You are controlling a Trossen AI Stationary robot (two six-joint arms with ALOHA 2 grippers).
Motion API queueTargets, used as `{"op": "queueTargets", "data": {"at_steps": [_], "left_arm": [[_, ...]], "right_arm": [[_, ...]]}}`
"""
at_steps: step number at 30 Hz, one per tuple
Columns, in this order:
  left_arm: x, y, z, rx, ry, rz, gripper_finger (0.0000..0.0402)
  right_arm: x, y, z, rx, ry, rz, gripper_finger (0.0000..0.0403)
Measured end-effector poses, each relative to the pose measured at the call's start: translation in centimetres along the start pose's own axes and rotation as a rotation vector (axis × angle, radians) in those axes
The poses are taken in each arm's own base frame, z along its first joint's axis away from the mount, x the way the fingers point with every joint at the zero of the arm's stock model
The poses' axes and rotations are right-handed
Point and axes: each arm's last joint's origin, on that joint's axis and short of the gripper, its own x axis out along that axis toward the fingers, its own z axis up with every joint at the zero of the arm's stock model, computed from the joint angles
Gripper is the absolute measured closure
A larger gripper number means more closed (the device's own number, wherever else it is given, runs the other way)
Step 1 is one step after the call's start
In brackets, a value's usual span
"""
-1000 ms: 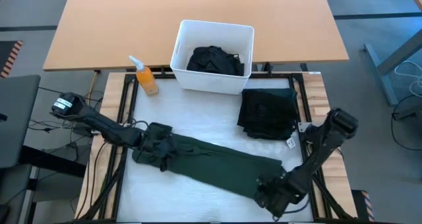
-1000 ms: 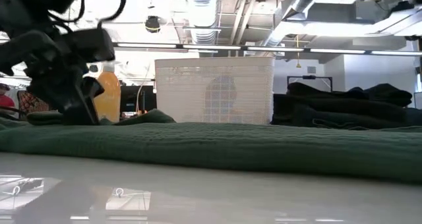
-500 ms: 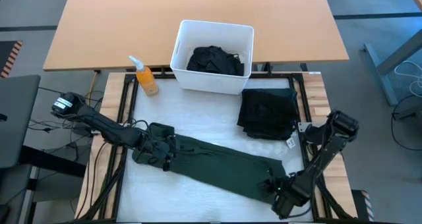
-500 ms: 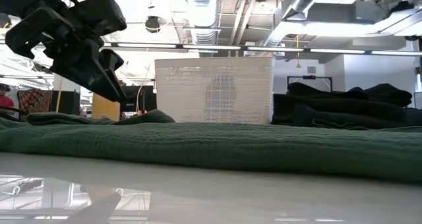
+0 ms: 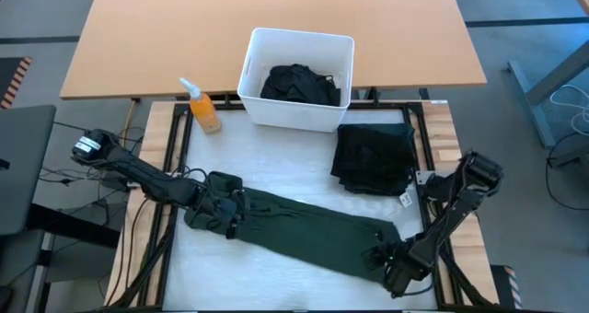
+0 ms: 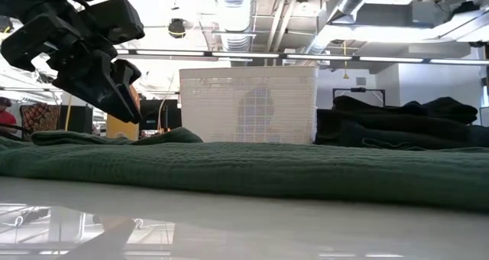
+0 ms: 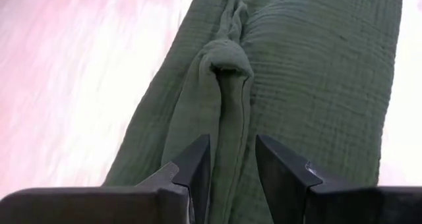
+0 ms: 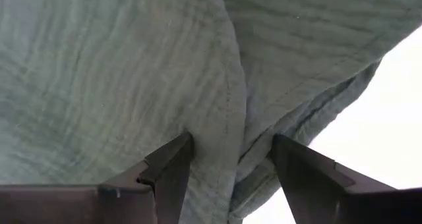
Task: Fold laundry
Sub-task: Fold the green polo shirt
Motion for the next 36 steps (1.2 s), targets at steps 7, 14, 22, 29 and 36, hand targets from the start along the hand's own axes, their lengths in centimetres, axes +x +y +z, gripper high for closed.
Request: {"op": "queueTargets", "data": {"at_steps": [7,14,22,29,36], "left_arm": [[0.0,0.2,-0.1,-0.006,0.009,0.008,0.029],[0.1,0.6,0.1,-0.02,0.016,0.025,0.029],[-2.1,0.4,3.8,0.033,-0.005,0.06,0.029],[0.2,-1.4,4.2,0.022,-0.136,-0.087,0.029],[6.9,-4.3,3.8,0.02,-0.168,-0.141,0.029]], "right_arm": [[1.5,-1.3,0.0,-0.017,0.021,0.005,0.0159],[2.0,-1.2,0.4,-0.031,-0.018,0.034,0.0248],[1.2,-0.1,1.0,-0.097,-0.033,0.102,0.0378],[-5.3,2.2,3.2,-0.211,-0.001,0.106,0.0376],[-13.3,4.5,5.7,-0.354,-0.021,0.138,0.0376]]}}
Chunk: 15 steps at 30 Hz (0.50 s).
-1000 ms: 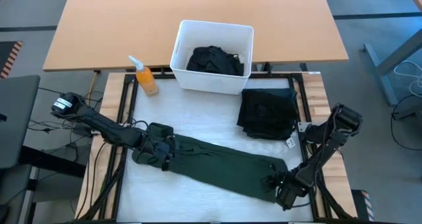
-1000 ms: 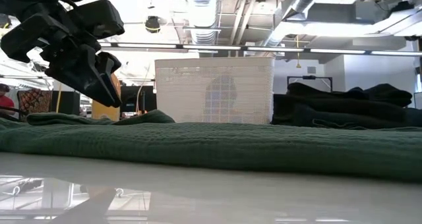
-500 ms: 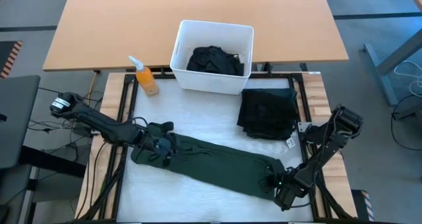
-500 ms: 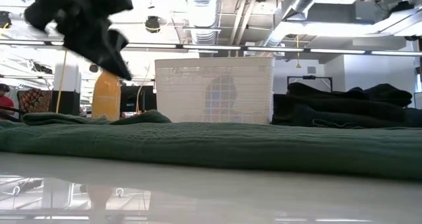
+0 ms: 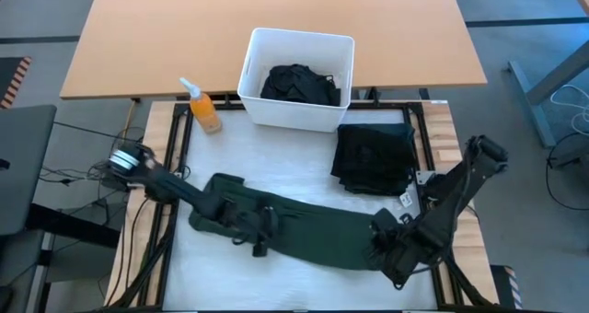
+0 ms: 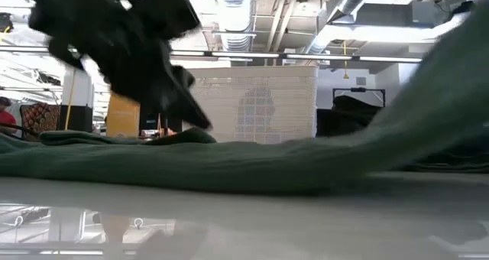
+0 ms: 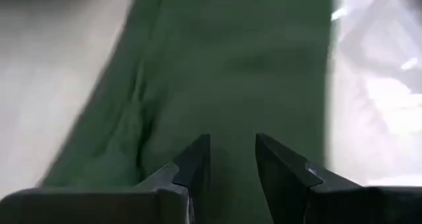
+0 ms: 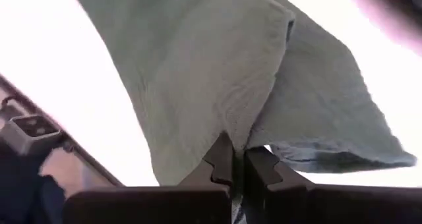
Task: Fold laundry
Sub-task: Fold the green polo shirt
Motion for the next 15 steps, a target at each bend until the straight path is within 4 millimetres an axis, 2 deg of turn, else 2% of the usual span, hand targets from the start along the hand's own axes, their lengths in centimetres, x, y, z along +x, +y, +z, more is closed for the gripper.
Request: {"op": "queueTargets", "data": {"at_steps": [2,8,15], "left_arm": [[1.7,-0.3,-0.2,0.017,0.033,0.021,0.029],[6.0,-1.7,1.4,0.086,0.03,-0.002,0.029],[11.9,-3.9,3.7,0.175,0.0,-0.048,0.029]], "right_arm": [[-1.6,0.8,0.9,-0.045,-0.017,0.013,0.0375],[-6.3,2.5,4.0,-0.142,-0.1,0.153,0.0375],[-9.2,3.8,7.8,-0.241,-0.208,0.289,0.0374]]}}
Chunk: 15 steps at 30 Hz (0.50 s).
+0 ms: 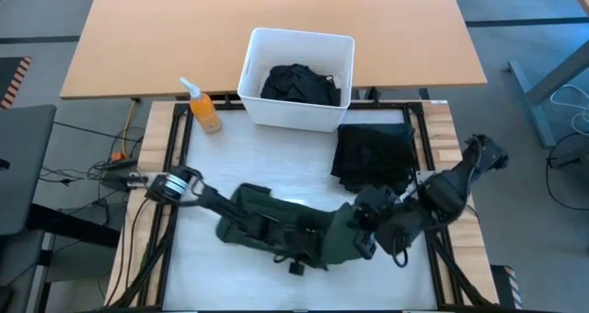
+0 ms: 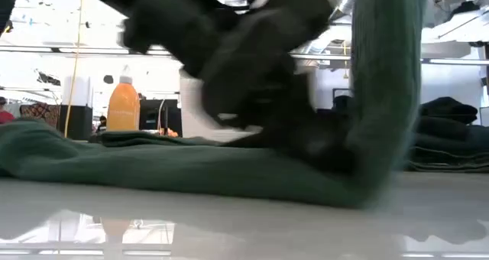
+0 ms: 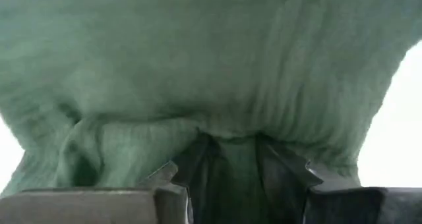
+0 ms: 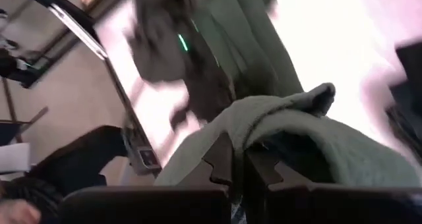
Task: Fold laundry
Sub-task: Fold the green polo shirt
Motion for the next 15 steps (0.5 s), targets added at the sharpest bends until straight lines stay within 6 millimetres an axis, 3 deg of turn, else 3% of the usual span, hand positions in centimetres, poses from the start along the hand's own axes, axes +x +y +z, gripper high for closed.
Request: {"op": "queueTargets", "data": {"at_steps": [5,8,11,15], "left_arm": [[3.6,-1.0,3.5,0.068,-0.07,-0.064,0.029],[4.0,-1.2,5.4,0.162,0.008,-0.047,0.029],[2.5,-0.7,6.8,0.262,0.19,0.014,0.029],[-1.6,0.1,7.5,0.344,0.457,0.102,0.029]], "right_arm": [[0.1,-0.1,1.8,-0.035,-0.026,0.03,0.0373],[0.2,-0.3,1.9,-0.039,-0.013,0.018,0.0373],[0.1,-0.2,1.8,-0.047,-0.003,0.029,0.0373],[-0.1,0.0,1.4,-0.075,0.004,0.039,0.0373]]}}
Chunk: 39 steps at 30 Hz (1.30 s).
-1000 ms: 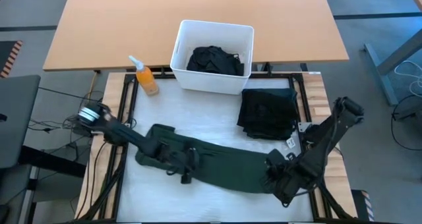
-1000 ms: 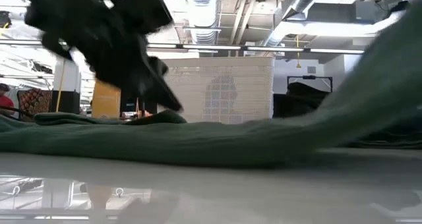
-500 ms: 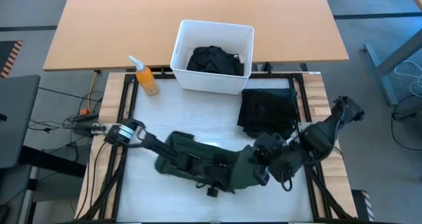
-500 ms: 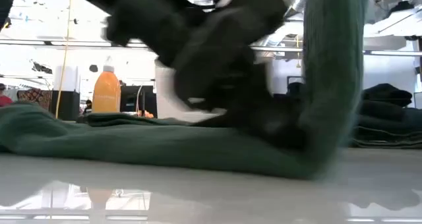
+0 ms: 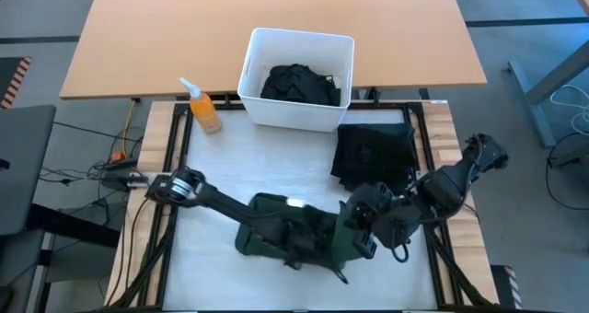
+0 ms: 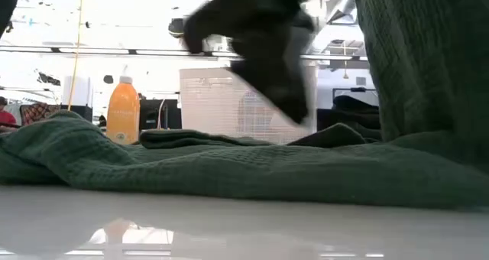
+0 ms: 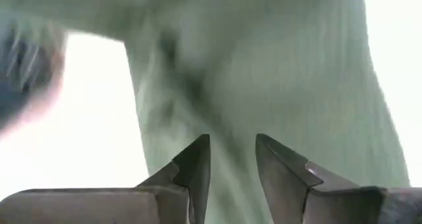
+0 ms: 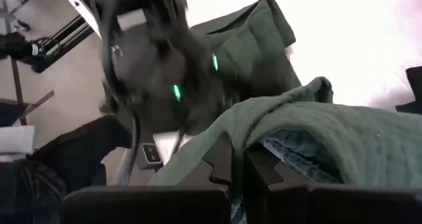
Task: Fold laundry
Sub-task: Fold the green polo shirt
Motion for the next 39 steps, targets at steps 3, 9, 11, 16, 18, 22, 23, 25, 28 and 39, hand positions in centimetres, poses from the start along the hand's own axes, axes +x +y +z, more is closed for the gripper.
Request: {"op": "queueTargets", "data": {"at_steps": [3,9,11,16,18,22,23,25,28,39], "left_arm": [[-3.0,0.0,-1.8,0.005,0.157,0.024,0.029],[-9.4,-0.8,-6.5,-0.043,0.237,0.17,0.029],[-11.3,-0.9,-9.2,-0.103,0.221,0.225,0.029],[-16.0,-0.2,-16.4,-0.362,0.109,0.24,0.029],[-17.6,0.1,-18.7,-0.472,0.029,0.222,0.029],[-20.1,0.6,-22.3,-0.618,-0.131,0.187,0.029],[-20.6,0.7,-23.1,-0.641,-0.163,0.182,0.029],[-21.2,0.9,-24.3,-0.672,-0.215,0.181,0.029],[-21.5,0.8,-25.8,-0.683,-0.247,0.188,0.029],[-20.5,0.4,-27.0,-0.585,-0.21,0.233,0.029]], "right_arm": [[0.4,0.4,-0.3,-0.036,0.008,-0.004,0.0373],[3.2,1.5,-0.5,-0.11,0.015,-0.025,0.0372],[4.7,2.0,-0.1,-0.135,0.004,-0.027,0.0372],[9.1,2.2,2.3,-0.188,-0.056,-0.035,0.0372],[11.2,1.9,3.7,-0.207,-0.066,-0.019,0.0372],[15.5,1.2,6.3,-0.233,-0.071,0.066,0.0372],[16.7,1.1,6.8,-0.236,-0.069,0.097,0.0372],[19.0,0.5,7.4,-0.234,-0.042,0.136,0.0372],[22.4,-0.2,8.1,-0.21,-0.014,0.198,0.0371],[28.0,-2.4,11.4,-0.102,-0.129,0.396,0.0289]]}}
